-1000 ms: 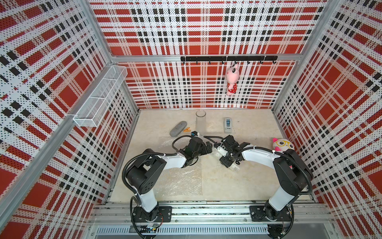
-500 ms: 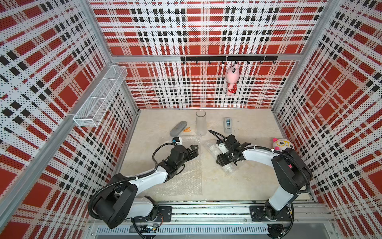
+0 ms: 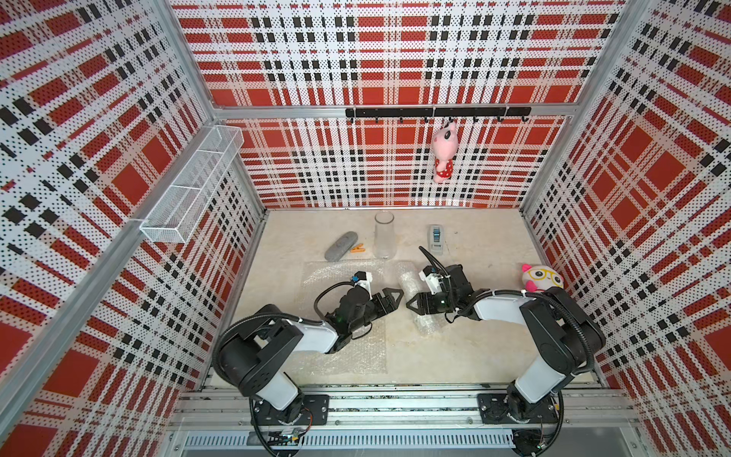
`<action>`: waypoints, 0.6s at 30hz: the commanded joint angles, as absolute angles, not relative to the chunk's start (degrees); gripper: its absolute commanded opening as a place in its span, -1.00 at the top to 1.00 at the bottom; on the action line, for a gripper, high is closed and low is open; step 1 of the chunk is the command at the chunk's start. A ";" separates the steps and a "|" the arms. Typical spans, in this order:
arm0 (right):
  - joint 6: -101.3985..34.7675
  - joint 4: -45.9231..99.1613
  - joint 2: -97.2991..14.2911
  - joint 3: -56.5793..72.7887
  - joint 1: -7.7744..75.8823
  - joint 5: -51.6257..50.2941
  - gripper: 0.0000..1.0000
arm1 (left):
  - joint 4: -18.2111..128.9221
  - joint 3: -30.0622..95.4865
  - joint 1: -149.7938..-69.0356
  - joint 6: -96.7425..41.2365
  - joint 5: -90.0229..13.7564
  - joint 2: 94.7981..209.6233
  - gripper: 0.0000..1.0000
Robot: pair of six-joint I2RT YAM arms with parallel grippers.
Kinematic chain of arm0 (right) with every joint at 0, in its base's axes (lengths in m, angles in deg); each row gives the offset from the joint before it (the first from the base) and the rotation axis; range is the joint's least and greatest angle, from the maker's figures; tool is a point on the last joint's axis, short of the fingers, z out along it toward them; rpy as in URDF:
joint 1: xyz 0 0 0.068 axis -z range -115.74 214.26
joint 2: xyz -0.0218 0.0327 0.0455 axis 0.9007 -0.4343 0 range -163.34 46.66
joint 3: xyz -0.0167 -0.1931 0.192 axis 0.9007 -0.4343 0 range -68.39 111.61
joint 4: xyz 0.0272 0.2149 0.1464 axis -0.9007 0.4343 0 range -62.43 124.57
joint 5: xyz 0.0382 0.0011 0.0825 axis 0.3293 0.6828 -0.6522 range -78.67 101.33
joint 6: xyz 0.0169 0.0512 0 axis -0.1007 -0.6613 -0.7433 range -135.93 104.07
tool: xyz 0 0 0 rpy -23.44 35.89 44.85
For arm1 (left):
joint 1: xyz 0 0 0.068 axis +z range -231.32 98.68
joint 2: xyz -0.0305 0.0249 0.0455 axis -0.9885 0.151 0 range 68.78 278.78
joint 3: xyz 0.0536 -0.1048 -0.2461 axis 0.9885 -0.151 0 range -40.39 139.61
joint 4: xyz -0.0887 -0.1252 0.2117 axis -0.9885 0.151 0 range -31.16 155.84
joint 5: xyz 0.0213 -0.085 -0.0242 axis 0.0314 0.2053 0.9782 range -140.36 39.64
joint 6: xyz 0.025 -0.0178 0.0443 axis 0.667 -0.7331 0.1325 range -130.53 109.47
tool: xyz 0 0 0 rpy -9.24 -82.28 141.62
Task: Wrap vases in bubble wrap
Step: Wrap the vase in bubble wrap.
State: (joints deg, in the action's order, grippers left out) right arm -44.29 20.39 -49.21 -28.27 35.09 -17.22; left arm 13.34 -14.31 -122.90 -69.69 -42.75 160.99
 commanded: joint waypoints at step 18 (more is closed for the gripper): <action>-55.02 3.91 -47.73 -33.62 34.99 -27.15 0.05 | 2.12 -5.05 -122.67 -73.37 -35.77 176.22 -0.82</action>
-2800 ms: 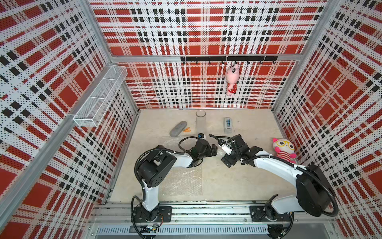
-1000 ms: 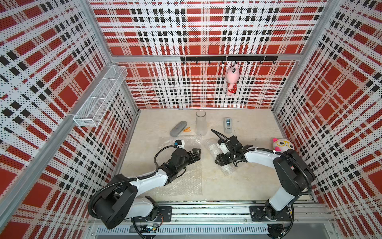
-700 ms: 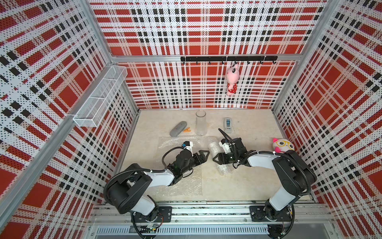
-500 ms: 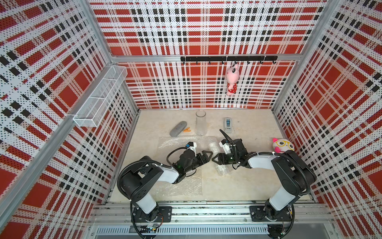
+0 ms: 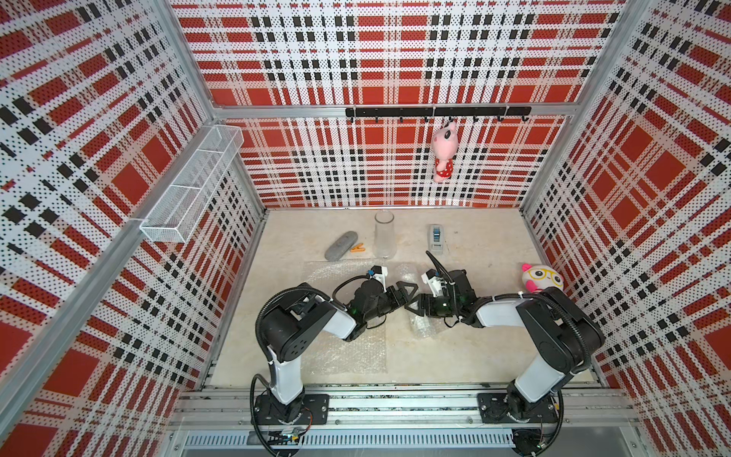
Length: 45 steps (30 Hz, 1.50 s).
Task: Wrap vases in bubble wrap
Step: Wrap the vase in bubble wrap.
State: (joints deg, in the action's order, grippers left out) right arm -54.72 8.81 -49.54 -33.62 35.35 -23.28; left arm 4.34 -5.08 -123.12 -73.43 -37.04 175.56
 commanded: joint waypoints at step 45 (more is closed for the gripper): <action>-40.82 28.71 -23.55 -30.33 42.96 12.71 -0.62 | 4.78 -4.03 -122.98 -70.65 -35.86 181.55 0.35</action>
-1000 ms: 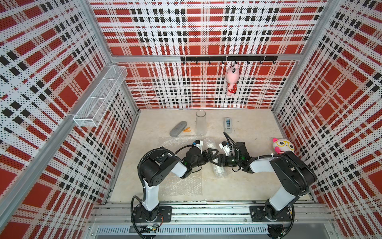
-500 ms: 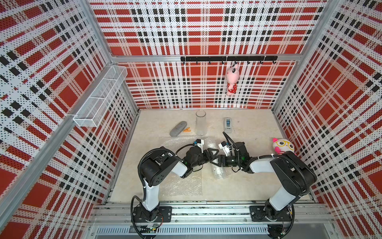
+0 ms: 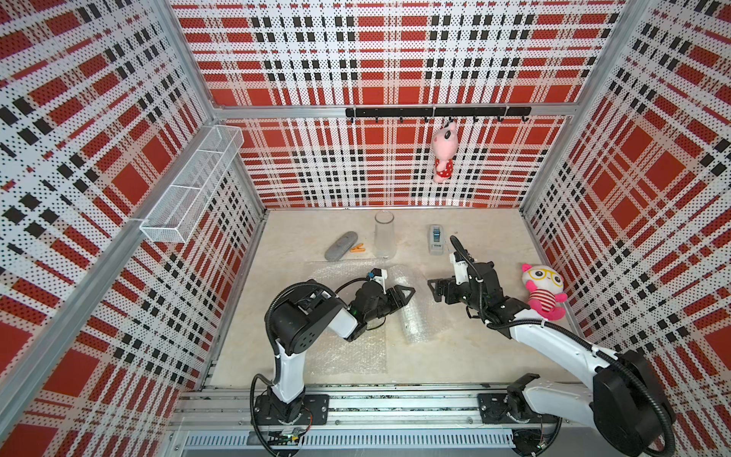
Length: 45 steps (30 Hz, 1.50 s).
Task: Wrap vases in bubble wrap
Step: Wrap the vase in bubble wrap.
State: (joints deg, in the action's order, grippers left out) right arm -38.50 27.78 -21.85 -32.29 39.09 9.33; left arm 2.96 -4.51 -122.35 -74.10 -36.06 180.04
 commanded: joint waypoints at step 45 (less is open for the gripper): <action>-47.22 20.45 -37.71 -33.55 21.35 -4.06 -0.70 | -14.41 -7.04 -122.01 -83.64 -33.84 181.80 0.41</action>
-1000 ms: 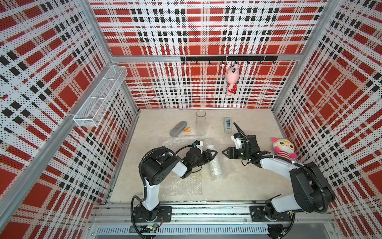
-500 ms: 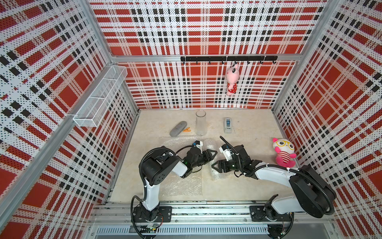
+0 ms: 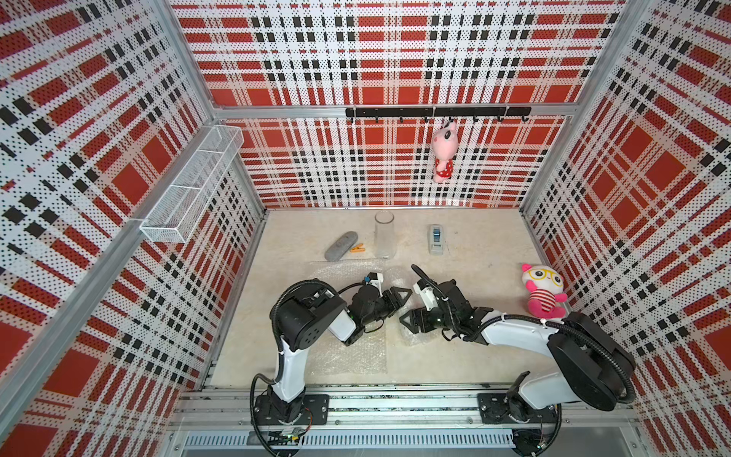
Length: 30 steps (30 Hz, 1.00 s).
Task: Wrap vases in bubble wrap
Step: Wrap the vase in bubble wrap.
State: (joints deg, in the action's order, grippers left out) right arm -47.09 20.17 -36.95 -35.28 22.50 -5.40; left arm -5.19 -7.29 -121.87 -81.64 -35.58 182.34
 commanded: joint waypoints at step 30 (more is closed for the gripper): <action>-45.10 20.80 -41.96 -30.43 15.39 1.92 -0.02 | -22.89 -8.79 -122.54 -90.18 -39.62 185.37 0.45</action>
State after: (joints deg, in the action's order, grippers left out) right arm -49.36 21.85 -41.96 -32.07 17.52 4.87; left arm -16.67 -9.87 -121.89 -88.64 -39.58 186.12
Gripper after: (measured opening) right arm 0.583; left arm 0.639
